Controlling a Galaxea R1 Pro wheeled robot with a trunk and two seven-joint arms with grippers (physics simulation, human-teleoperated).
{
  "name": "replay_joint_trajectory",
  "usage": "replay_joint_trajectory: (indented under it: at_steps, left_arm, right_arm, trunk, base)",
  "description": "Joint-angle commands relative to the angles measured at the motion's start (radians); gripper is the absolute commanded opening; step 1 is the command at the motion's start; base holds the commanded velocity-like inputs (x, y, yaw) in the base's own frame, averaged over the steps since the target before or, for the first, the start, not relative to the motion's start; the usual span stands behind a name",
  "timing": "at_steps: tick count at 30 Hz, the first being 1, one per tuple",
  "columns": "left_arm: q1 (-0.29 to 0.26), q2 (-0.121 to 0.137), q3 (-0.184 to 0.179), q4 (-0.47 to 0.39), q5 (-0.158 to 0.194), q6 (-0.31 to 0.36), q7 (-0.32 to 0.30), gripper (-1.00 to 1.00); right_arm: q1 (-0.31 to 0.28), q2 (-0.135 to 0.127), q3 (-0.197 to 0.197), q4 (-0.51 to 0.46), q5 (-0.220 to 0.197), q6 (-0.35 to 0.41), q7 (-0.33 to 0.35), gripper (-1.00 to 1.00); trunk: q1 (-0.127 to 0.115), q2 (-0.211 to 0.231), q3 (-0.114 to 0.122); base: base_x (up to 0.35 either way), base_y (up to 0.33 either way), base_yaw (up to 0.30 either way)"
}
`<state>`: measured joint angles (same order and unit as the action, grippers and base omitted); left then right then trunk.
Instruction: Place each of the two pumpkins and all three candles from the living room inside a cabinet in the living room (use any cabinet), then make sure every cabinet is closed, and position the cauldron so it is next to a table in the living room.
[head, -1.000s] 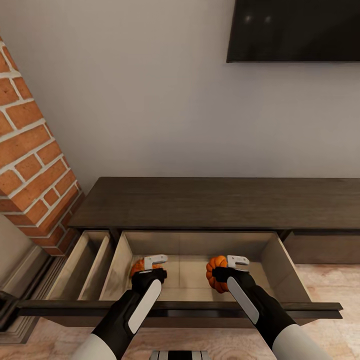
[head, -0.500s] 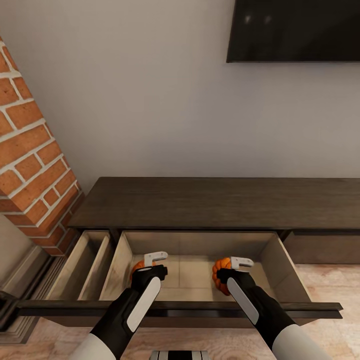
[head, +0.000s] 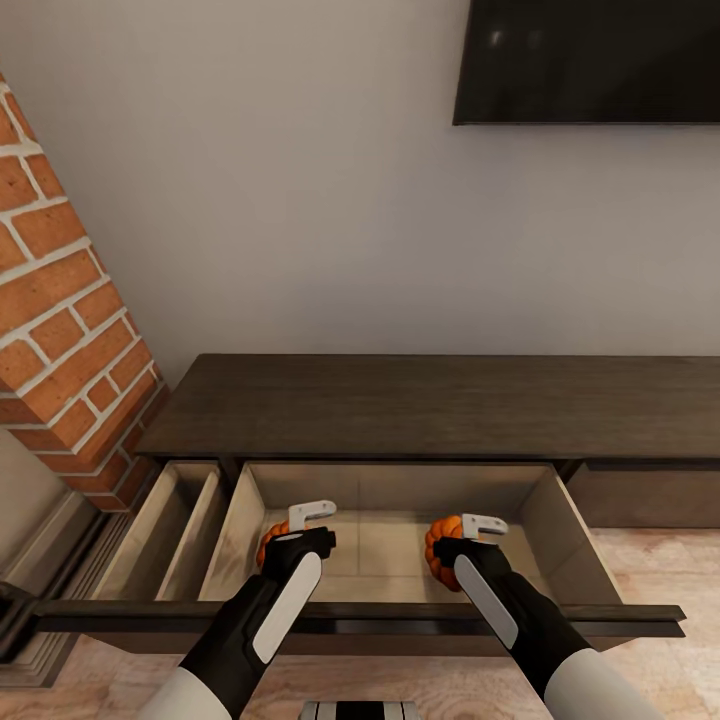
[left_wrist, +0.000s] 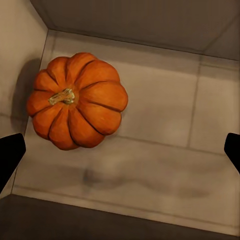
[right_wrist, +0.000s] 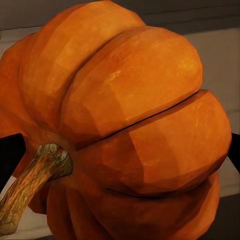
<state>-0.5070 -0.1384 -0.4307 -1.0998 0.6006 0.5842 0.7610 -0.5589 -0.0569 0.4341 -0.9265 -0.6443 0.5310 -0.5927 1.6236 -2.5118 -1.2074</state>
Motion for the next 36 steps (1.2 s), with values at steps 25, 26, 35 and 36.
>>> replay_joint_trajectory:
  at_steps: [25, 26, 35, 36]
  left_arm:
    - [-0.001, 0.002, -0.002, -0.003, 0.048, 0.005, 0.009, 1.00]
    - [-0.001, 0.002, -0.002, -0.003, 0.048, 0.005, 0.009, 1.00]
    - [-0.001, 0.003, 0.000, -0.016, 0.049, 0.006, 0.009, 1.00]
    - [-0.001, 0.003, 0.000, -0.017, 0.050, 0.006, 0.009, 1.00]
  right_arm:
    - [-0.001, -0.003, -0.002, 0.002, -0.008, -0.012, -0.017, -1.00]
    - [-0.001, -0.002, -0.003, 0.004, -0.008, -0.012, -0.017, -1.00]
    - [-0.001, 0.000, -0.023, 0.049, -0.007, -0.011, -0.022, -1.00]
    - [-0.001, 0.000, -0.032, 0.053, -0.007, -0.011, -0.022, -1.00]
  trunk:
    - [-0.001, 0.000, 0.007]
    - [-0.001, 0.000, 0.007]
    - [-0.001, 0.000, 0.007]
    - [-0.001, 0.000, 0.007]
  base:
    - [0.000, 0.000, 0.000]
    - [0.000, 0.000, 0.000]
    - [0.000, 0.000, 0.000]
    - [0.000, 0.000, 0.000]
